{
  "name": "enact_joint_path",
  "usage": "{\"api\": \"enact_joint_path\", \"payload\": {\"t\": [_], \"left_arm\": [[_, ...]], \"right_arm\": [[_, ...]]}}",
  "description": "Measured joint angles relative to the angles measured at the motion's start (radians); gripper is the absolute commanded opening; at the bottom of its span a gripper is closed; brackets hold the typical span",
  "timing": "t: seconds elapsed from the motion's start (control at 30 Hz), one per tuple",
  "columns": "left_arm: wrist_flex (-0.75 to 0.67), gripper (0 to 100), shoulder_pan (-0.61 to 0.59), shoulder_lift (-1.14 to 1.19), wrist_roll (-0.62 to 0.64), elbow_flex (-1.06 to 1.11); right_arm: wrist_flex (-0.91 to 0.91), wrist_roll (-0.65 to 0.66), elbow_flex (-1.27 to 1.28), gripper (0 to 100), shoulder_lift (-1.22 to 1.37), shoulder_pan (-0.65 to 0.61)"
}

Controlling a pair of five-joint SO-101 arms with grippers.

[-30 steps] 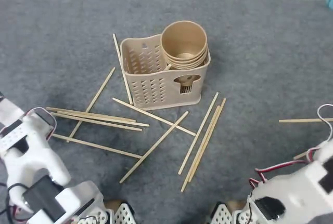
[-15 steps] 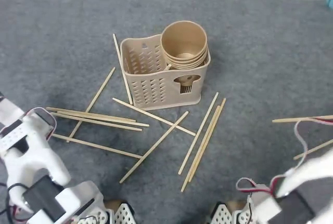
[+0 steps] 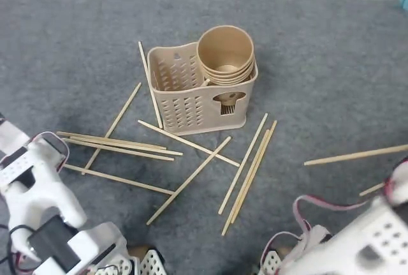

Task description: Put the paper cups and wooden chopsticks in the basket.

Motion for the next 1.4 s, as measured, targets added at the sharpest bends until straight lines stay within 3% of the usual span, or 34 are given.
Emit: {"api": "enact_joint_path", "payload": {"t": [0.37,0.63,0.97,1.23,1.4], "left_arm": [[0.0,1,0.0,0.0,0.0,0.0],[0.0,1,0.0,0.0,0.0,0.0],[0.0,1,0.0,0.0,0.0,0.0],[0.0,1,0.0,0.0,0.0,0.0],[0.0,1,0.0,0.0,0.0,0.0]], "right_arm": [[-0.601,-0.002,0.48,0.7,-0.482,-0.187],[-0.956,-0.002,0.729,0.7,-0.867,-0.514],[-1.375,0.014,0.741,0.8,-0.756,-0.89],[-1.505,0.394,0.741,0.8,-0.534,-1.217],[-1.608,0.508,0.741,0.8,-0.382,-1.336]]}}
